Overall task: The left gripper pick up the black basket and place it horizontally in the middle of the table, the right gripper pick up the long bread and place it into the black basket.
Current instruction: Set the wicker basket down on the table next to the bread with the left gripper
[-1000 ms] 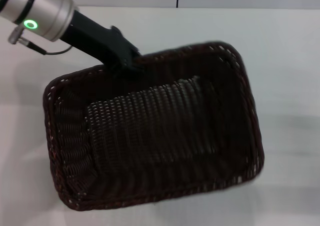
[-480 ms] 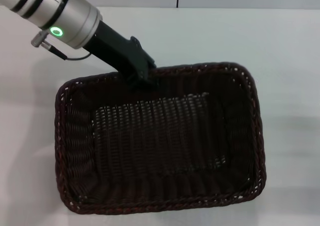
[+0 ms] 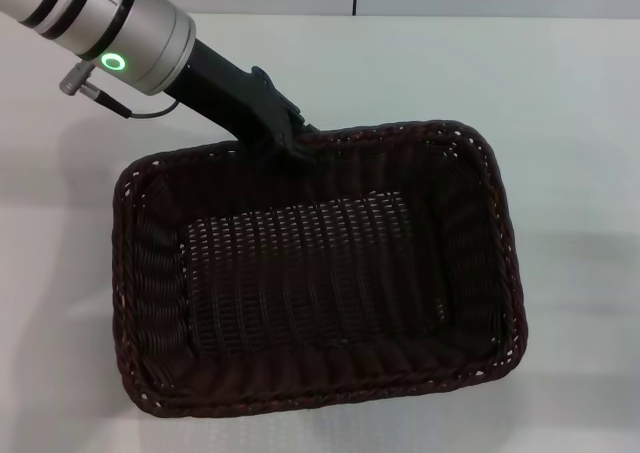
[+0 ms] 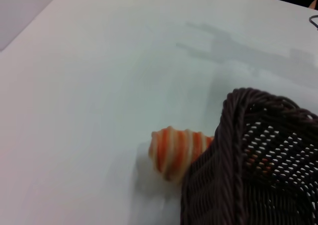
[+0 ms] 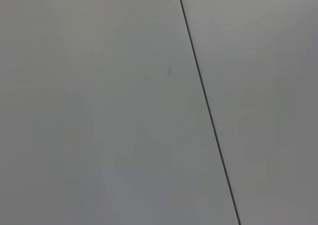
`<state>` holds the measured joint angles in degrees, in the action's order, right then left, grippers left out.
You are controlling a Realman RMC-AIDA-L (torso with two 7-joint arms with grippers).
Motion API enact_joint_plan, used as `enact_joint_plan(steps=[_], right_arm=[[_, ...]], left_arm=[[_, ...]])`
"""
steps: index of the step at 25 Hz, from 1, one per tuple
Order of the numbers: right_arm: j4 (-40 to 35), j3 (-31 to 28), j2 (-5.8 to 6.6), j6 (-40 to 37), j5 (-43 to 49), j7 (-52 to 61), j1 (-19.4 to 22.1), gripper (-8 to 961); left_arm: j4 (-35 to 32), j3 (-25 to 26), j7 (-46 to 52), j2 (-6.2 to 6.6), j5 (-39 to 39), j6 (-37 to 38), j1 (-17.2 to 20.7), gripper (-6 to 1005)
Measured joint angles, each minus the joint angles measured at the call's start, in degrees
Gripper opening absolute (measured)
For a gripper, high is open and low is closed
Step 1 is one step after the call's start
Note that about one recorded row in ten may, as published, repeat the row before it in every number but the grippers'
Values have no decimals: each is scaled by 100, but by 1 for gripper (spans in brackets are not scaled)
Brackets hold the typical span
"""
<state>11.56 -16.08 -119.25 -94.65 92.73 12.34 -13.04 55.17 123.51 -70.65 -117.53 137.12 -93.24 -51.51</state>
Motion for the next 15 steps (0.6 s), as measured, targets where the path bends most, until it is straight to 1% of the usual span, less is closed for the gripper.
enact_joint_plan(steps=[5,8,9,10,11,12,13,15], right_arm=[[-5,41,8,1,0,2,0,826],[-5,74,8,-2,0,2,7,822],[-5,91,8,-5,0,3,10,820],[-1,108,8,-15,0,3,11,819],[-1,108,8,-15,0,3,11,818],[3,111,7,-24,0,4,12,816],[3,111,7,-24,0,4,12,815],[9,118,7,-25,0,5,13,812]], left_arm=[[249,-34,56,-26,17,-55,-1,309],[564,-60,177,-35,16,-111,2,543],[632,-63,192,-37,18,-115,7,550],[982,-85,256,-46,14,-91,63,558],[982,-85,256,-46,14,-91,63,565],[1471,-144,289,-70,3,50,189,572],[1471,-144,289,-70,3,50,189,580],[2053,-298,317,-94,-3,386,414,595]])
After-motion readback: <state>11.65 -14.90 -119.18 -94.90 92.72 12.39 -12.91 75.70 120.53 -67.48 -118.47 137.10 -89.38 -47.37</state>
